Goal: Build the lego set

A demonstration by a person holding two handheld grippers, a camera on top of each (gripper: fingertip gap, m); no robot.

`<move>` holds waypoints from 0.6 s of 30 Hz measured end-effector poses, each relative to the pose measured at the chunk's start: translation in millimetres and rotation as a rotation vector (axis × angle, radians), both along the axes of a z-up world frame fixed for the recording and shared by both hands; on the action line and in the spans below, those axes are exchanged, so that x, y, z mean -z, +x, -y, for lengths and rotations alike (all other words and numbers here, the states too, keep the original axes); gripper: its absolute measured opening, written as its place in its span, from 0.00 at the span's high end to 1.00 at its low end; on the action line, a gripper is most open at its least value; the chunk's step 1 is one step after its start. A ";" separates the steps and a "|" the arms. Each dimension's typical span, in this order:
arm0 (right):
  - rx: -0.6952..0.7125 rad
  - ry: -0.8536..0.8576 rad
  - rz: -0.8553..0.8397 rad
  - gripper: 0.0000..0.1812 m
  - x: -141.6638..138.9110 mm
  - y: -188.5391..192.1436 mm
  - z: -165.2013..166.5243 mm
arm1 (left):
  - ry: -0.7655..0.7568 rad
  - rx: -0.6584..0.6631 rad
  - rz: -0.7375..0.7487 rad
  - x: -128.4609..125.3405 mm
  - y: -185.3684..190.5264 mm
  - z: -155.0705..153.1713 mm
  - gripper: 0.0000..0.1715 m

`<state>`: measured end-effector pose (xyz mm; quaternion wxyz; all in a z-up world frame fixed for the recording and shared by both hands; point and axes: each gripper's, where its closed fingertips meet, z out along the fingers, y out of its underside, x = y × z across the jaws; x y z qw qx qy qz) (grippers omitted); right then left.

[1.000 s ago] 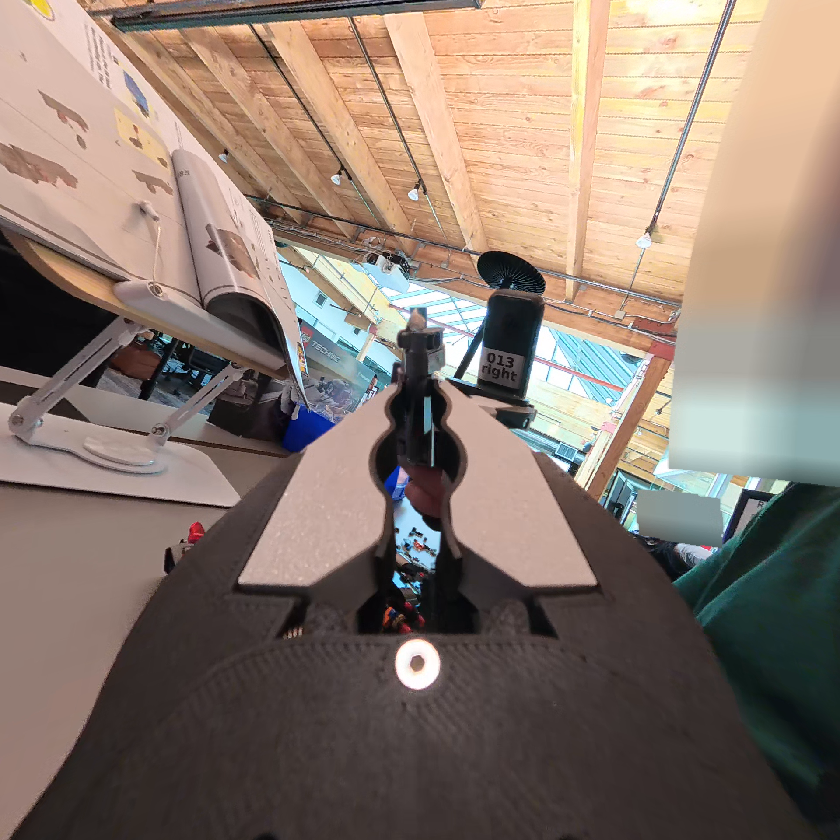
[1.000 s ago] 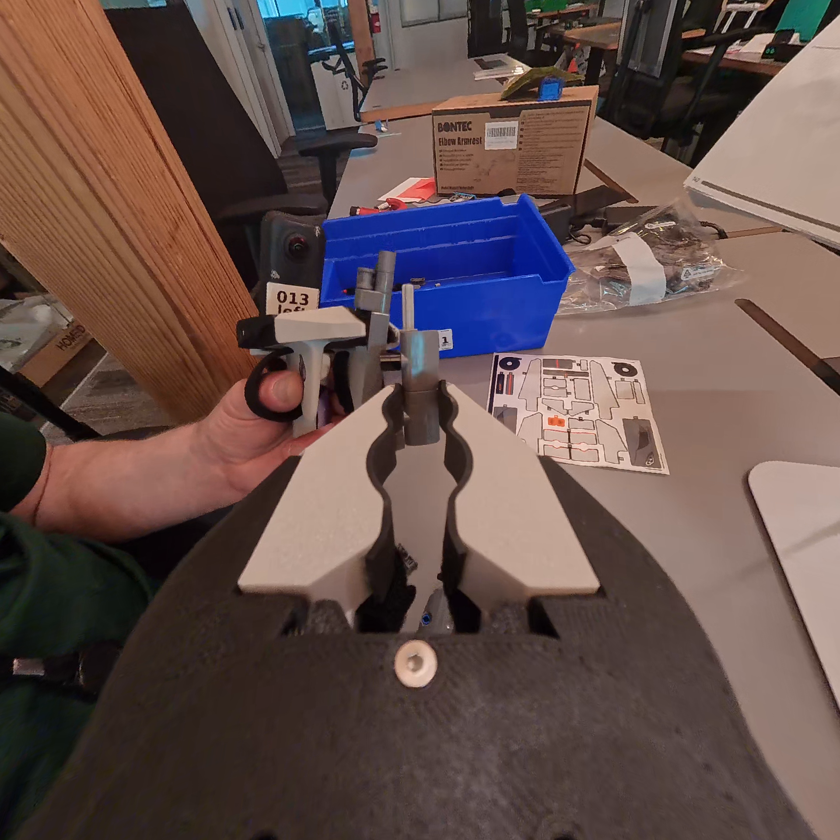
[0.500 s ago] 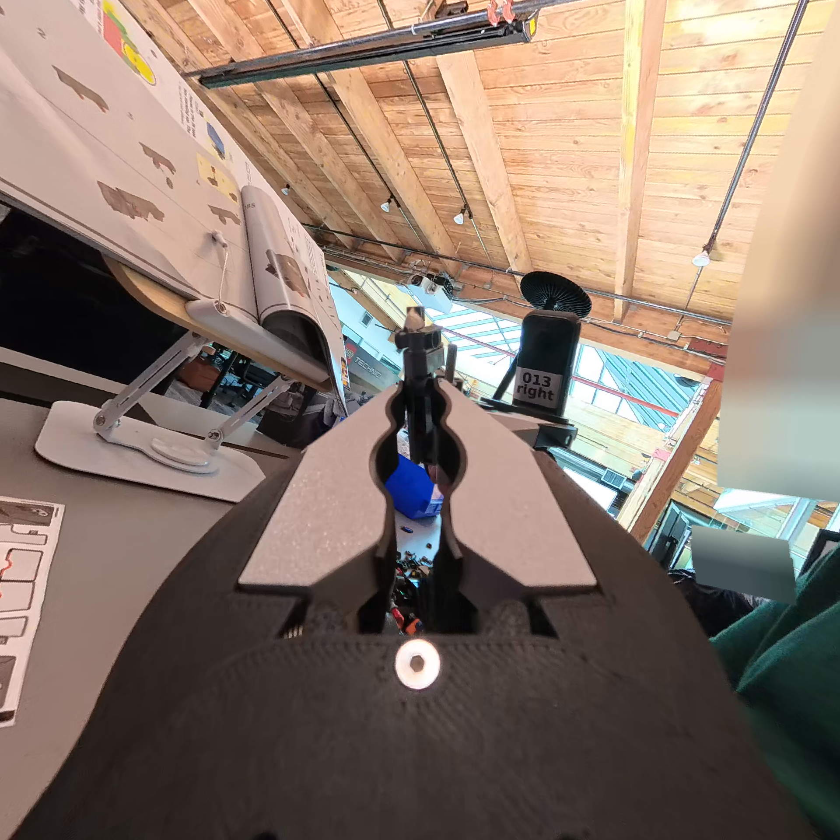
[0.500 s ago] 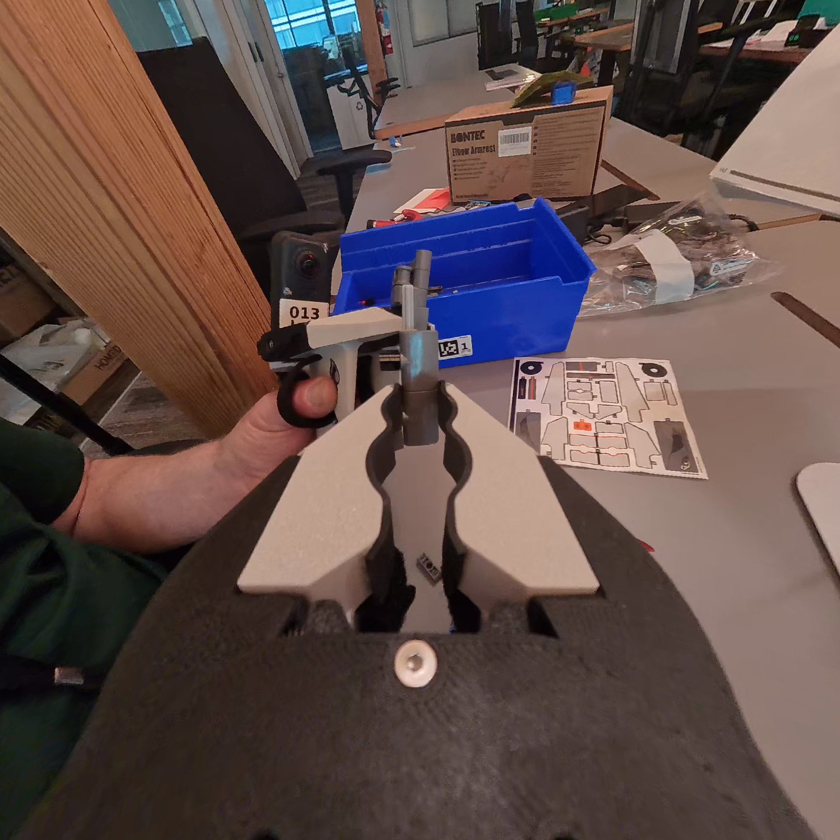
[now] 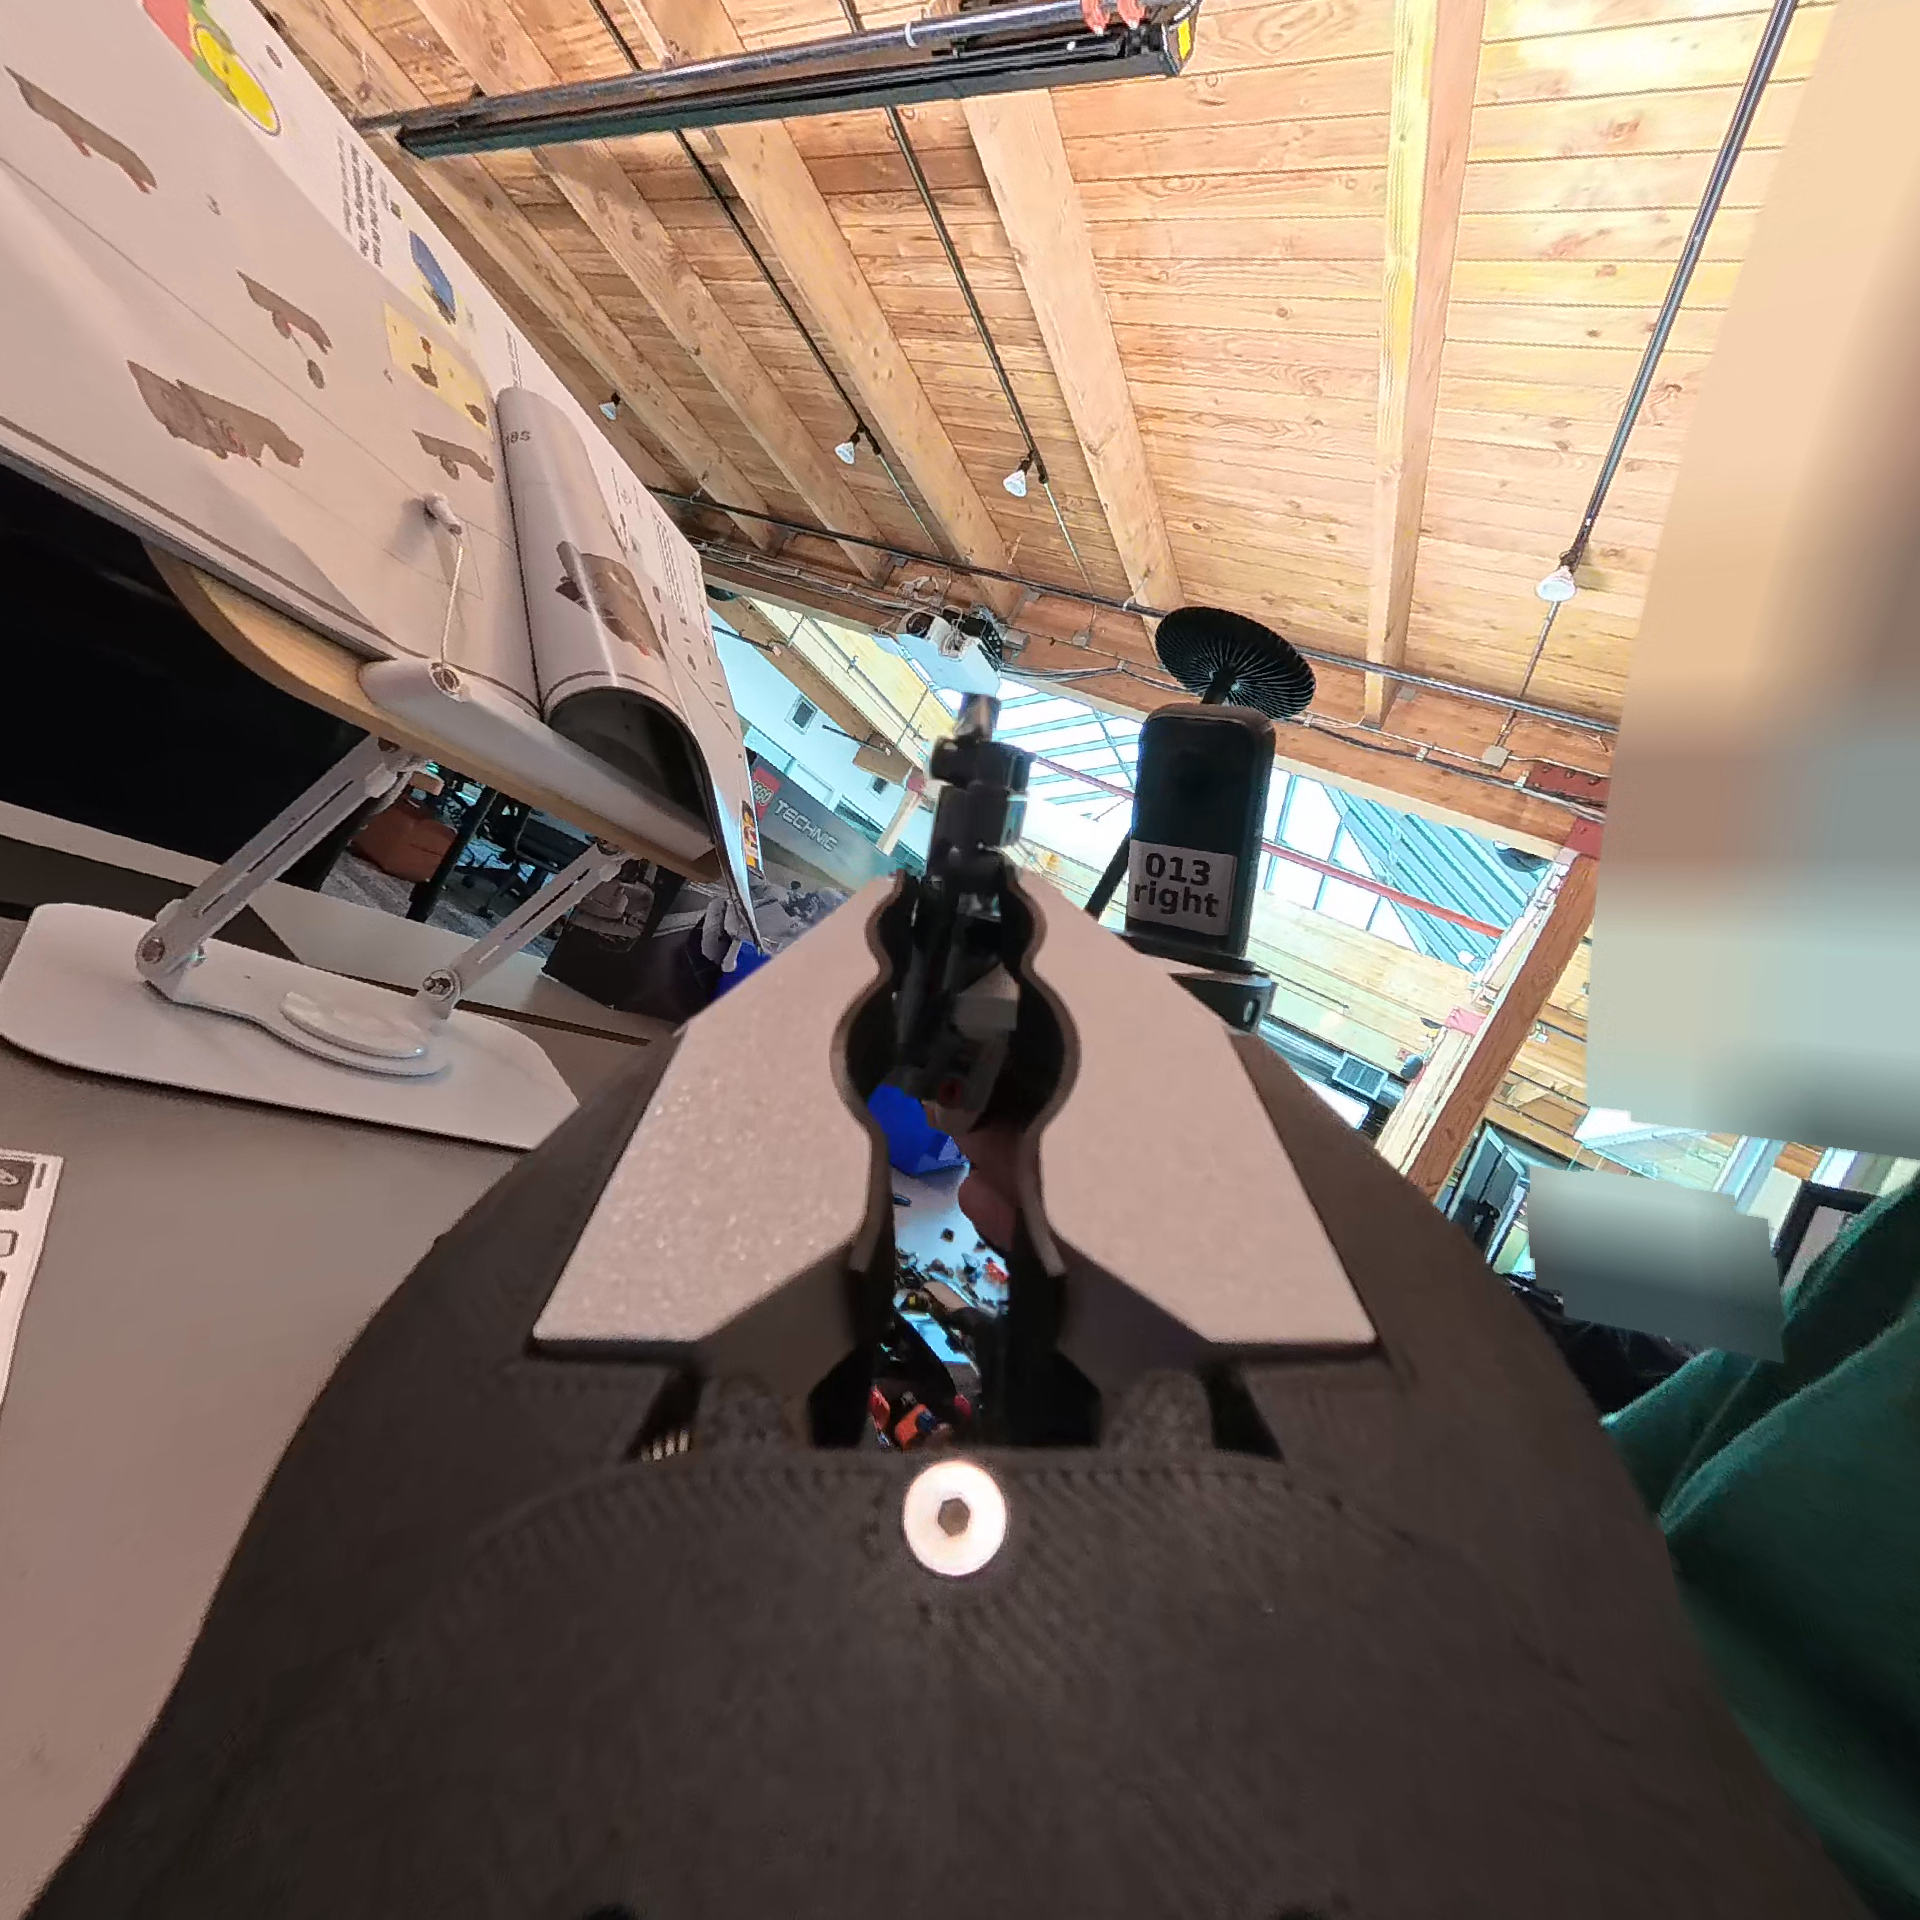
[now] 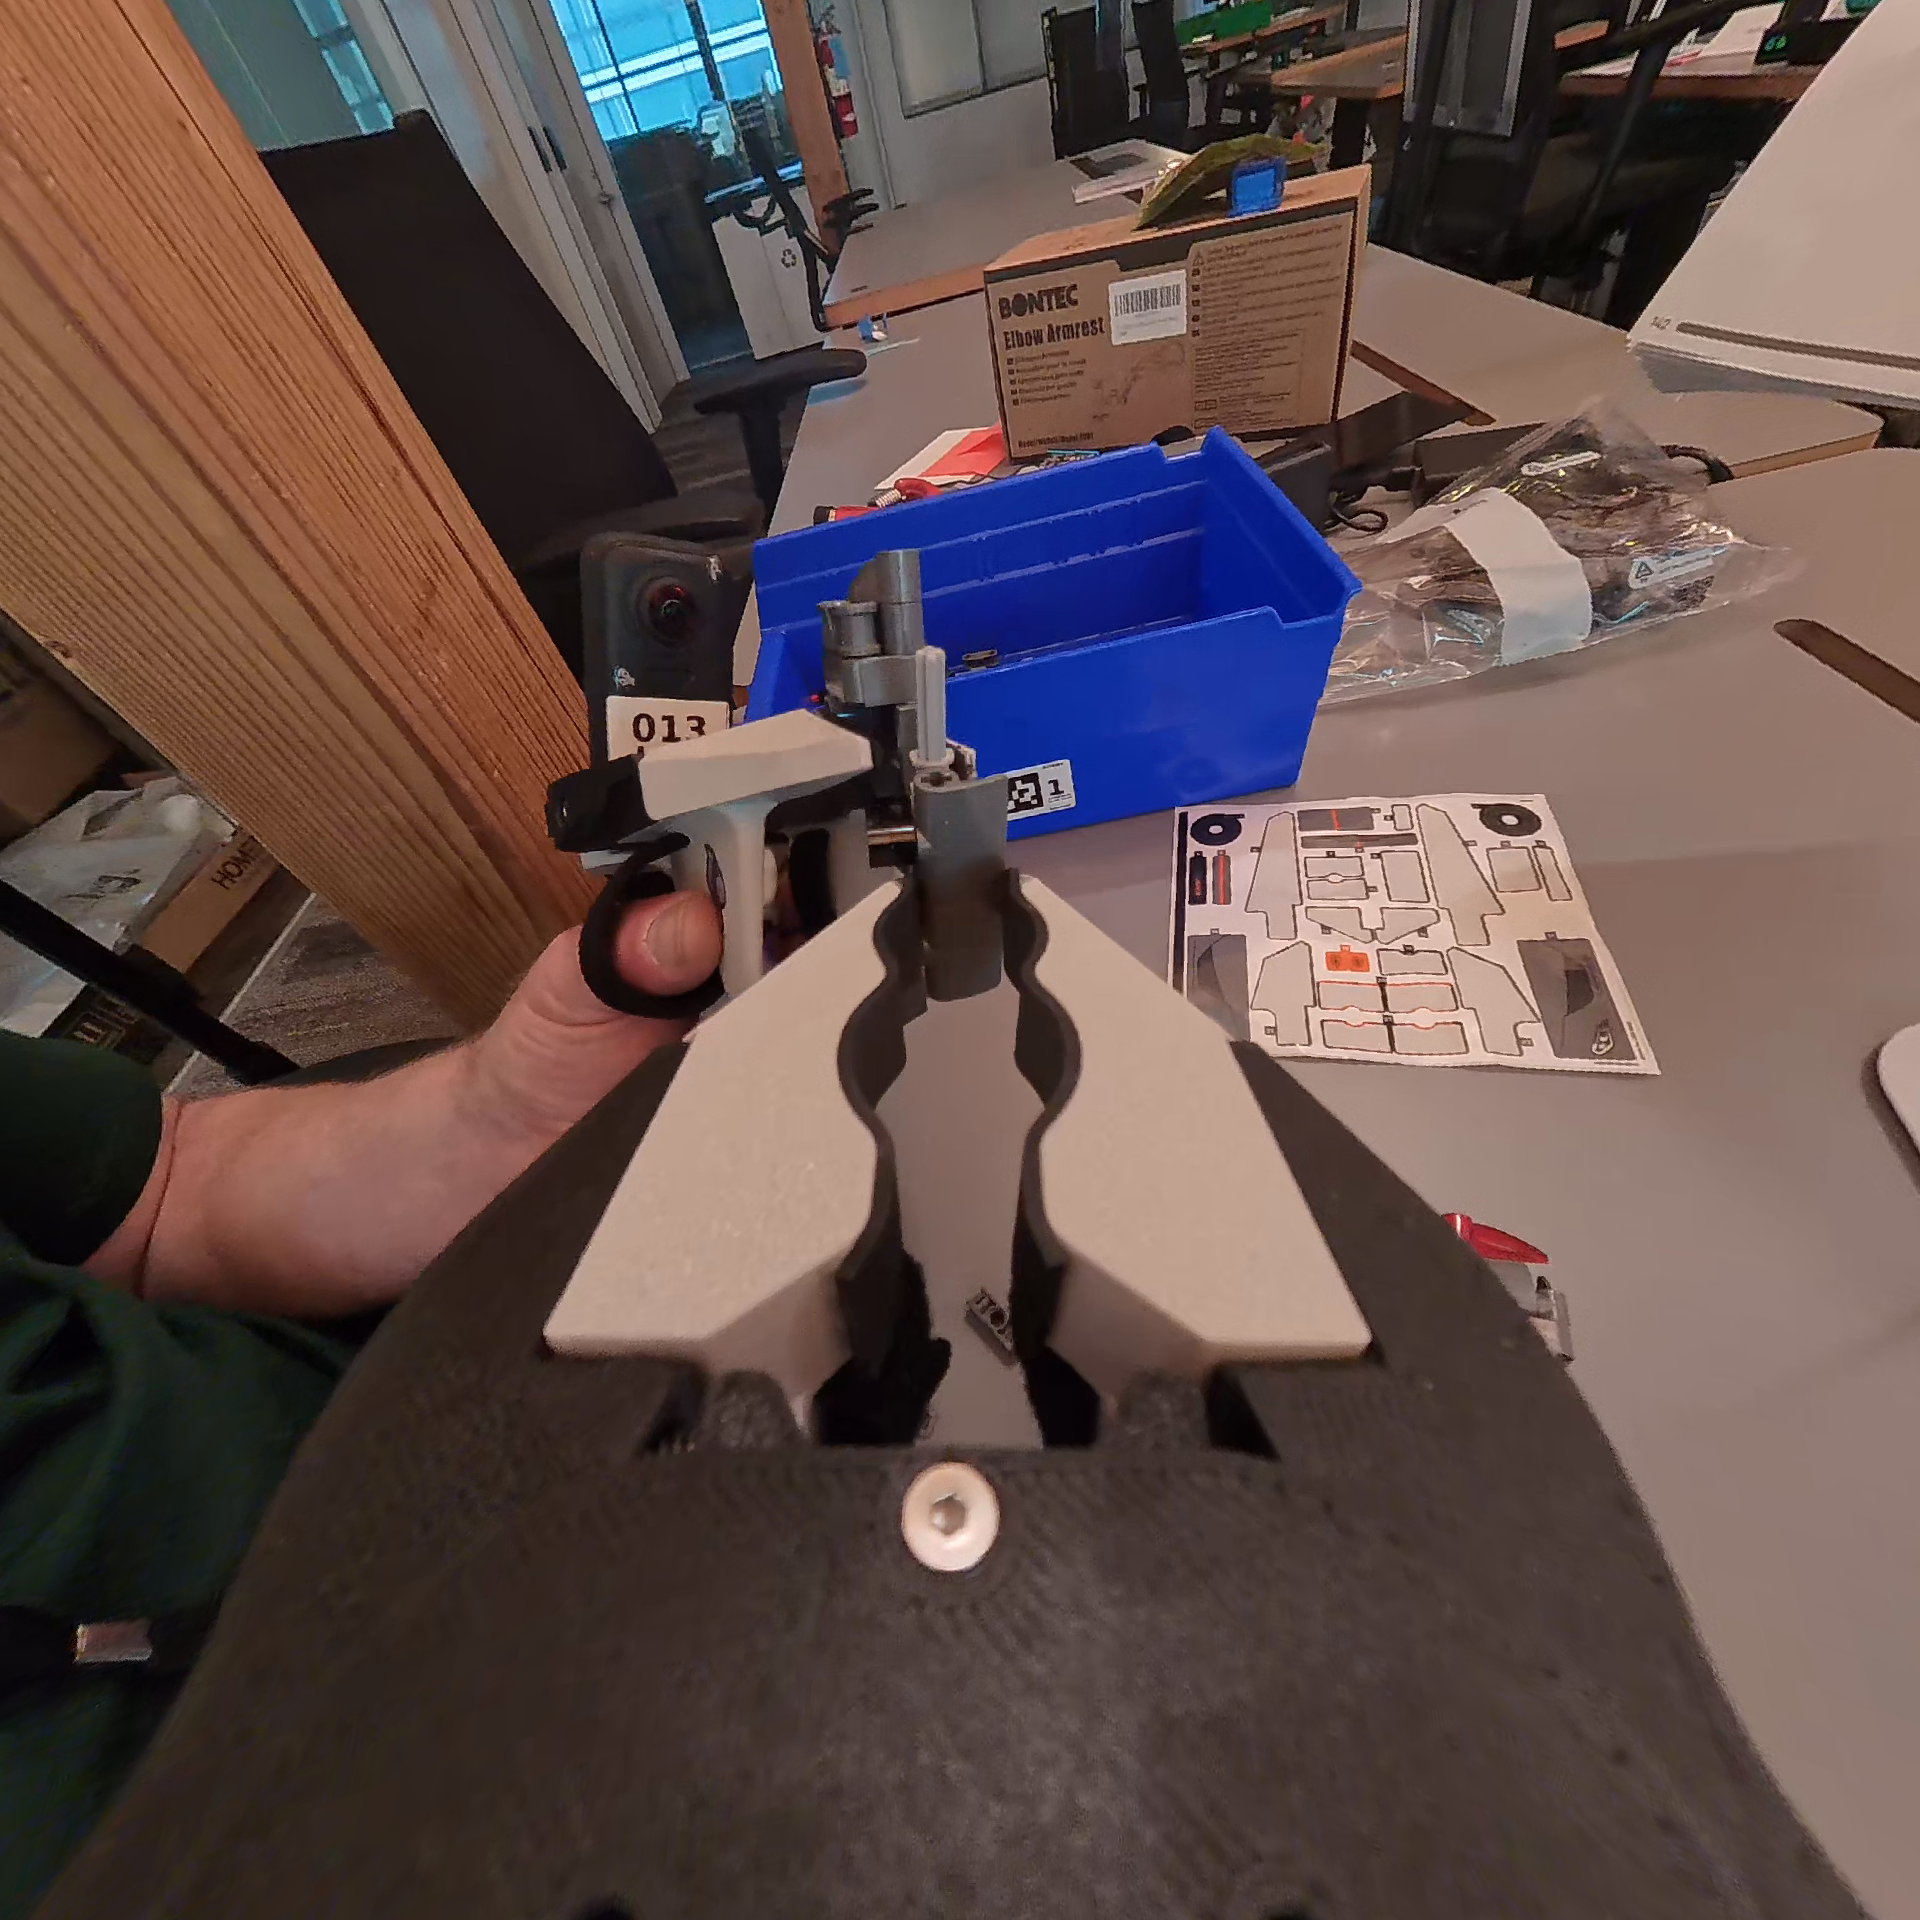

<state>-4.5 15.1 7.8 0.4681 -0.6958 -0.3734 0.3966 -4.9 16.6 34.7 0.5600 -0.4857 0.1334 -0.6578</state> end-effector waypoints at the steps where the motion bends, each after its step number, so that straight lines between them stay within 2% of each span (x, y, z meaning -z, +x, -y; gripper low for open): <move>1: -0.002 -0.001 -0.002 0.93 -0.3 -0.7 0.3 | 0.004 0.011 -0.006 0.2 1.3 1.5 0.91; 18: -0.005 -0.030 -0.009 0.93 3.7 -4.8 -1.8 | -0.052 0.068 -0.001 8.6 2.3 2.7 0.90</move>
